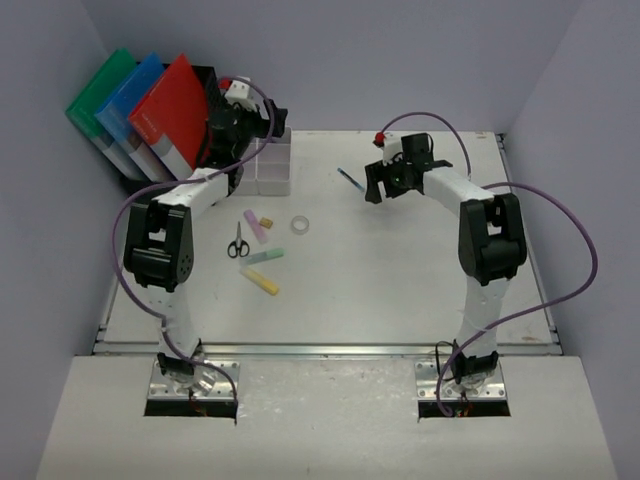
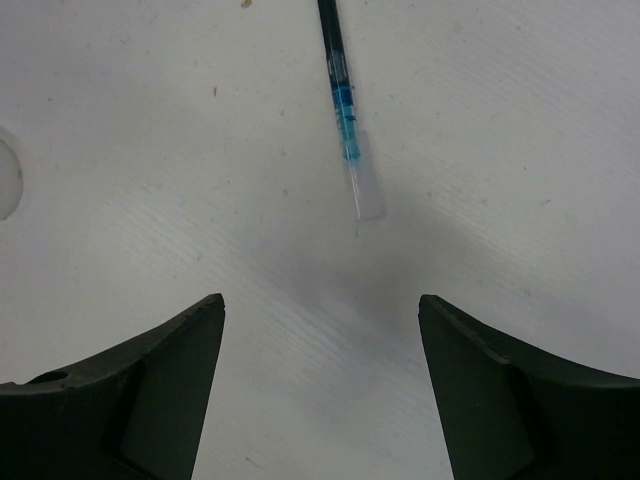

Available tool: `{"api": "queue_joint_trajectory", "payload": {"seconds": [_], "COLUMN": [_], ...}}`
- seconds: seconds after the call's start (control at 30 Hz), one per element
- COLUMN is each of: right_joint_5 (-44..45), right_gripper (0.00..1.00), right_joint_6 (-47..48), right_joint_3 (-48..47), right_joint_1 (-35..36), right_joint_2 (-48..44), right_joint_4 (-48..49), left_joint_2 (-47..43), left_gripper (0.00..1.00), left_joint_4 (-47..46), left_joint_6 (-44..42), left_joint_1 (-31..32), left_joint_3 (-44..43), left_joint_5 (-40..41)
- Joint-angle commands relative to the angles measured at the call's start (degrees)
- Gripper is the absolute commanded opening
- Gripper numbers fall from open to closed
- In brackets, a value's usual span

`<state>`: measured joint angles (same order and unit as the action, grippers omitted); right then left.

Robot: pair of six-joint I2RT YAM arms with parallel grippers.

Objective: Organize the desk

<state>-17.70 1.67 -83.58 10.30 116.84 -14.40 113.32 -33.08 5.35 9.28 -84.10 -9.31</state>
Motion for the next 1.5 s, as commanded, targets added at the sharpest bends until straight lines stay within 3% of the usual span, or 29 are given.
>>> {"api": "queue_joint_trajectory", "payload": {"seconds": [0.0,0.2,0.47,0.57,0.73,0.9,0.93,0.97,1.07,1.2,1.27,1.47], "right_joint_5": [6.95,11.27,13.45,9.73,5.15,1.97,0.06,-1.33,-9.29,-20.32,-27.31,-39.89], "right_gripper": [0.77,0.71,0.65,0.47,0.04,0.00,0.00,0.00,0.00,0.00,0.00,0.00], "right_joint_6": [-0.45,0.77,9.05,11.16,14.93,15.79,14.86,12.24,0.91,-14.94,-25.12,-41.54], "right_joint_3": [-6.12,-11.99,-17.89,-27.58,-42.26,-32.24,-30.74,-30.28,-29.65,-21.56,-15.96,-9.54], "right_joint_1": [1.76,3.53,4.12,4.03,4.21,4.29,4.21,3.97,2.71,2.22,2.59,3.15], "right_joint_2": [3.54,10.81,19.49,25.33,32.91,25.01,23.49,20.57,14.20,4.51,0.73,-2.17], "right_joint_4": [4.57,5.92,4.48,-2.46,-18.34,-19.97,-21.00,-23.32,-26.94,-22.53,-19.20,-12.39], "left_joint_2": [-15.19,-27.58,-35.42,-37.00,-38.01,-37.92,-37.91,-37.83,-37.49,-37.22,-37.29,-34.70], "left_gripper": [0.80,0.83,0.85,0.85,0.83,0.83,0.82,0.80,0.74,0.72,0.73,0.74], "left_joint_4": [0.50,5.49,12.47,13.61,15.30,19.11,20.07,21.98,25.53,29.22,30.10,27.81], "left_joint_6": [3.84,3.27,-1.07,-2.54,-5.29,-12.04,-15.69,-17.65,-23.77,-33.93,-42.24,-53.01], "left_joint_1": [-0.50,-0.49,-1.17,-1.28,-1.46,-1.54,-1.54,-1.54,-0.38,5.24,11.21,20.27], "left_joint_3": [8.35,16.91,18.62,19.29,19.77,19.33,19.48,19.66,20.74,23.32,25.39,25.57], "left_joint_5": [-3.05,-1.63,0.77,0.69,-2.18,-10.28,-15.59,-21.79,-29.62,-30.43,-29.77,-32.15]}}
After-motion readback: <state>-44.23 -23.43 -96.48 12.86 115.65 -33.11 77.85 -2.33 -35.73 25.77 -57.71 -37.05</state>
